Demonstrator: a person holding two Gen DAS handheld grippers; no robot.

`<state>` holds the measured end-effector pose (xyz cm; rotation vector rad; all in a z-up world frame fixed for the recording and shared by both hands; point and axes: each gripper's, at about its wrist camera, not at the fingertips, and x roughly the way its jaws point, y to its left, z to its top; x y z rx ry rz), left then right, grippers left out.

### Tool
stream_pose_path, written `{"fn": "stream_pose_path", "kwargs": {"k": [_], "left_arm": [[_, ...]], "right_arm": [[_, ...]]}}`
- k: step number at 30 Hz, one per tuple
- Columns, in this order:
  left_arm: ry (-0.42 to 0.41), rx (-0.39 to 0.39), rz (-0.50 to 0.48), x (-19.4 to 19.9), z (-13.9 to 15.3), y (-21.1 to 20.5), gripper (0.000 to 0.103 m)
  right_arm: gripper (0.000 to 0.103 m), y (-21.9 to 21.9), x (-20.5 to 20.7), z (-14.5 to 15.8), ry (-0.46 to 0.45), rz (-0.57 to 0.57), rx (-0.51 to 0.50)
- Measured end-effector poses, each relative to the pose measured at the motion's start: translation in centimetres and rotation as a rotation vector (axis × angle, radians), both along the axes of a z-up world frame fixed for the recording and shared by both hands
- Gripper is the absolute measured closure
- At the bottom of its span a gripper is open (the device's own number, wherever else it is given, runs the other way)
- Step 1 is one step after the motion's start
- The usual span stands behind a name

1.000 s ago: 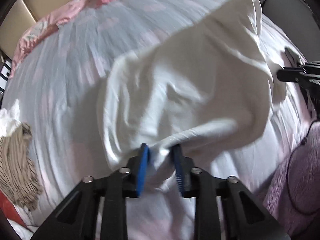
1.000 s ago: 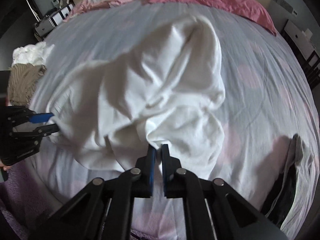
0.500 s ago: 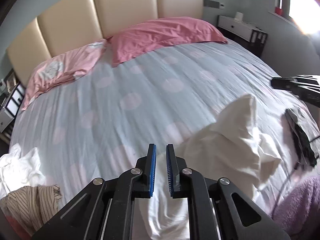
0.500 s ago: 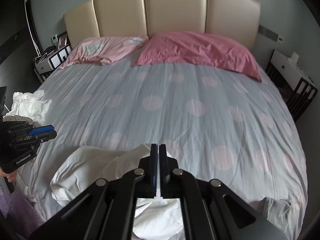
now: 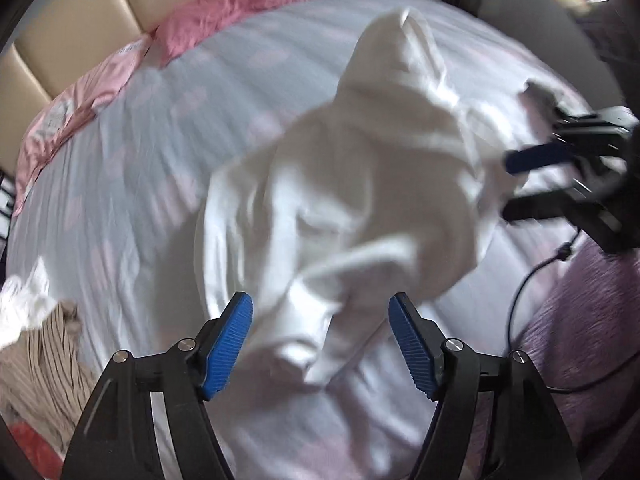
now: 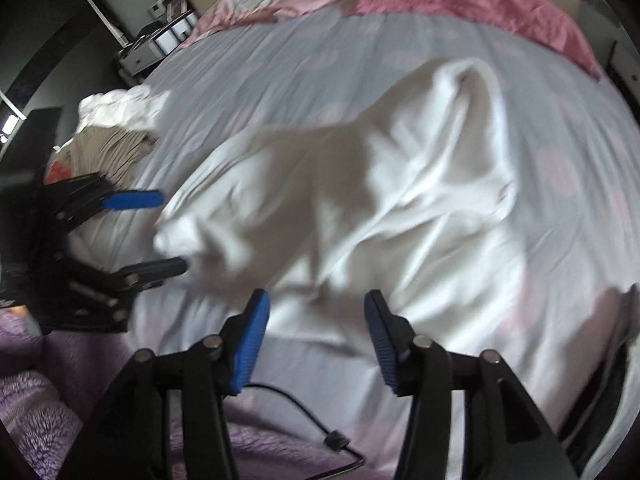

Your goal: Fold clothes

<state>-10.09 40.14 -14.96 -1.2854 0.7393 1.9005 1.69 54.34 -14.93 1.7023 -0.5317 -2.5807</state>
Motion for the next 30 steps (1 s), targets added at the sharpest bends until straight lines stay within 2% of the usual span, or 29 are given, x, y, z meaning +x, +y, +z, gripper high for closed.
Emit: {"fn": "stream_pose_path", "kwargs": {"k": [1,3,4,6,7,9,11,16,21,24,27,30], "left_arm": [[-0.019,-0.003,0.018,0.0,-0.6,-0.4,0.031],[-0.066,0.004,0.058,-0.5,-1.7,-0.9,0.033],[-0.078,0.005,0.076,-0.8,-2.1,-1.1,0.037],[-0.069,-0.008,0.102,-1.4,-2.5,-1.0,0.070],[-0.065,-0.009,0.113,-1.7,-2.6,-1.0,0.074],[-0.071,0.014,0.128,-2.4,-2.3,-1.1,0.085],[-0.064,0.030,0.137,-3.1,-1.7,-1.2,0.088],[0.054,0.112,0.146,-5.5,2.9,-1.1,0.090],[0.178,0.205,0.197,-9.9,8.2,-1.3,0.090],[0.232,0.224,0.232,-12.8,10.1,-1.1,0.090],[0.246,0.209,0.262,-15.3,9.6,-1.1,0.090],[0.200,0.184,0.285,-17.7,7.2,-0.2,0.088]], "right_arm": [[0.045,-0.6,-0.1,-0.7,-0.014,0.009,-0.020],[0.044,-0.9,-0.8,-1.3,-0.017,-0.004,-0.015],[0.046,-1.0,-1.1,-1.7,-0.018,-0.010,-0.013],[0.073,-1.2,-1.8,-2.2,-0.017,-0.026,-0.010],[0.094,-0.8,-2.2,-1.9,0.002,-0.041,-0.010],[0.098,-0.5,-3.2,-1.2,0.023,-0.055,0.029],[0.100,-0.7,-4.1,-0.1,0.052,-0.038,0.080],[0.100,0.3,-6.6,4.2,0.142,-0.029,0.176],[0.100,2.1,-10.0,8.4,0.234,-0.052,0.232],[0.100,3.3,-12.2,9.2,0.256,-0.067,0.238],[0.099,4.7,-14.6,8.6,0.244,-0.085,0.228],[0.096,6.1,-16.2,7.4,0.216,-0.092,0.237]]}}
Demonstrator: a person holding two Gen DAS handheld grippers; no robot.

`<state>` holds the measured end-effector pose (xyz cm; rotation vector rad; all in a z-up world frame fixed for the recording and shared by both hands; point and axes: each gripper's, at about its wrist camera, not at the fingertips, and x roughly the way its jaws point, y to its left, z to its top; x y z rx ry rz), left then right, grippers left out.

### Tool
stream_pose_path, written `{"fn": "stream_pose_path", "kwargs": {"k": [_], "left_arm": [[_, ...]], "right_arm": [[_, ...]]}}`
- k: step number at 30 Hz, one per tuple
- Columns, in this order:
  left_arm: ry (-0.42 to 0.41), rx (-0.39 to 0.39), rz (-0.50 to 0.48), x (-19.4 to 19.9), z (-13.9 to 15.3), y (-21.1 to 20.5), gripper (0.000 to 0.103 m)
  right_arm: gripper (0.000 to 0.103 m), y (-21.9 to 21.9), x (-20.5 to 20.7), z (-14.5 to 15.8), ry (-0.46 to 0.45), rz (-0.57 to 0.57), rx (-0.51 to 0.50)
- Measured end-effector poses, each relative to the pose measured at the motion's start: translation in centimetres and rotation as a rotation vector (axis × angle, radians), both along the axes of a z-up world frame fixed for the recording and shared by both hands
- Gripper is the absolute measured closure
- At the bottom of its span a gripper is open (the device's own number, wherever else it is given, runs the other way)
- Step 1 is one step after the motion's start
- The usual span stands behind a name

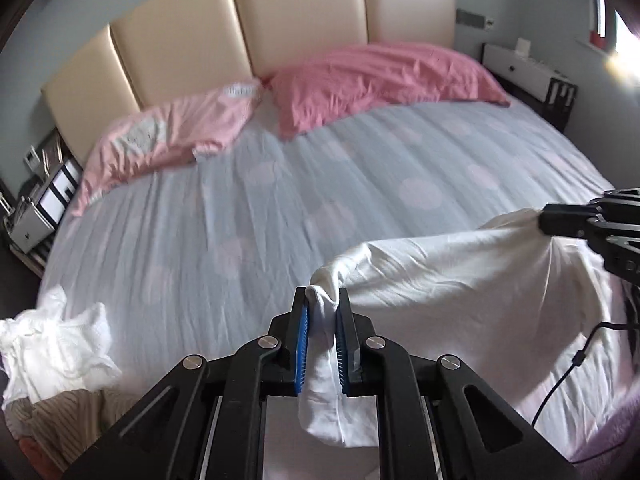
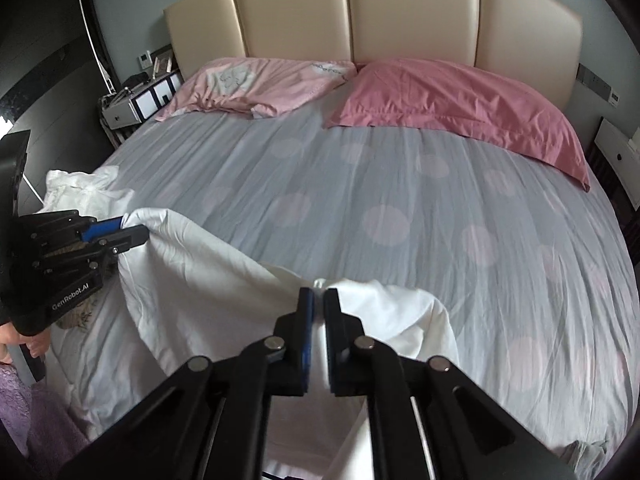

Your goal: Fold clothes

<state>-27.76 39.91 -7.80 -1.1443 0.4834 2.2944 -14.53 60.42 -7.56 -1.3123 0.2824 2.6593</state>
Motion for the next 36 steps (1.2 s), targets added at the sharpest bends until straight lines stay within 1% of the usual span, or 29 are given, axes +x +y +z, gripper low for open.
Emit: {"fn": "stream_pose_path", "kwargs": {"k": [2,4,5,6,9,11,15,20,25,27,29,30,31,32,34,36], "left_arm": [[-0.042,0.000,0.005,-1.6,-1.6,0.4,0.085],[-0.049,-0.004,-0.007,-1.1,-2.2,0.3,0.076],[-0.053,-0.006,-0.013,-0.8,-2.6,0.2,0.065],[-0.049,-0.006,-0.025,-0.4,-2.8,0.0,0.057],[-0.015,-0.021,-0.126,1.9,-2.6,-0.5,0.056],[0.000,-0.035,-0.208,3.8,-2.6,-0.8,0.056],[0.040,-0.094,-0.372,8.5,-2.8,-1.0,0.056],[0.080,-0.174,-0.515,13.4,-4.2,-0.5,0.056],[0.081,-0.201,-0.561,15.5,-6.1,0.6,0.056],[0.092,-0.220,-0.563,15.8,-6.9,1.2,0.056],[0.100,-0.246,-0.563,15.9,-7.7,1.8,0.056],[0.106,-0.257,-0.559,15.9,-8.1,2.2,0.056],[0.112,-0.263,-0.555,15.9,-8.5,2.5,0.055],[0.118,-0.266,-0.551,15.8,-8.8,2.8,0.054],[0.125,-0.260,-0.540,15.6,-8.9,3.3,0.054],[0.133,-0.253,-0.529,15.4,-9.1,3.7,0.054]], "right_arm": [[0.095,0.6,-0.5,-0.8,-0.021,-0.004,0.020],[0.095,1.1,-0.1,-1.0,-0.029,-0.015,0.031],[0.095,1.5,0.4,-0.9,-0.019,-0.021,0.025],[0.094,1.9,0.9,-0.6,-0.008,-0.028,0.021],[0.093,2.3,3.4,0.6,0.011,-0.016,0.029],[0.093,1.8,5.4,1.1,0.007,0.028,0.041],[0.093,0.2,9.8,0.4,-0.066,0.065,0.076],[0.093,-1.1,14.7,-1.5,-0.148,0.050,0.027],[0.093,-1.7,17.6,-4.2,-0.215,0.012,-0.048],[0.093,-1.6,17.9,-4.9,-0.225,-0.008,-0.037],[0.087,-1.5,17.9,-5.5,-0.235,-0.021,-0.020],[0.077,-1.3,17.7,-5.8,-0.242,-0.028,-0.015],[0.072,-1.0,17.5,-6.1,-0.245,-0.033,-0.018],[0.072,-0.8,17.3,-6.3,-0.239,-0.033,-0.026],[0.066,-0.5,16.8,-6.5,-0.232,-0.040,-0.012],[0.066,-0.3,16.0,-6.8,-0.227,-0.037,0.010]]}}
